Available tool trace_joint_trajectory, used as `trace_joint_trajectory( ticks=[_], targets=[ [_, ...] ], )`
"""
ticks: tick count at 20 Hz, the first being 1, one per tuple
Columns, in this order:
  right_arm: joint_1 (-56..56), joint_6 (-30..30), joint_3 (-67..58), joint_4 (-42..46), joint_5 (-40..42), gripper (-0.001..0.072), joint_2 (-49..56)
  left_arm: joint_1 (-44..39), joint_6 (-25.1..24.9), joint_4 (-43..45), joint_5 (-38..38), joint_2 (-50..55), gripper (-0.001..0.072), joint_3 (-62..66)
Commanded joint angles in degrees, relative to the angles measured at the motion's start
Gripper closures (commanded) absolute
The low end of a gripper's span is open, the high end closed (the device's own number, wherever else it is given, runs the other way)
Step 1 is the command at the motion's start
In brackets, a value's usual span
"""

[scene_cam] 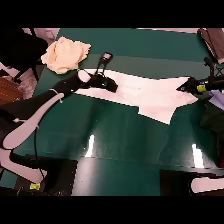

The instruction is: Fold the shirts.

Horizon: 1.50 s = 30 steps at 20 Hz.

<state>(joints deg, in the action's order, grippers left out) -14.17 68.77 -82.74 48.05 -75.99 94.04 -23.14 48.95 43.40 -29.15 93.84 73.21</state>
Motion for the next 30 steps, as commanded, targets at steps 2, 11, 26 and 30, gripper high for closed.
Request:
trace_joint_trajectory(
  ticks=[2, 11, 26, 30],
  targets=[
    [1.8, 1.0, -0.1, 1.4, -0.5, 0.0696, -2.3, -2.0, -16.1, -10.9, -2.7, 3.8, 0.0683, 0.8],
    [12.9, 8.3, -0.2, 0.9, 5.0, 0.0695, -12.0, -2.0, -21.0, -15.1, -2.8, 7.6, 0.0683, 2.5],
    [40.8, 26.2, -34.6, -1.8, 11.9, 0.0695, 11.2, 1.1, -17.5, -17.8, -3.7, 6.4, 0.0685, 2.6],
    [42.7, 27.1, -33.2, -2.0, 17.8, 0.0696, 13.1, 11.5, -2.3, -4.1, -7.9, 1.3, 0.0685, 2.6]
  ],
)
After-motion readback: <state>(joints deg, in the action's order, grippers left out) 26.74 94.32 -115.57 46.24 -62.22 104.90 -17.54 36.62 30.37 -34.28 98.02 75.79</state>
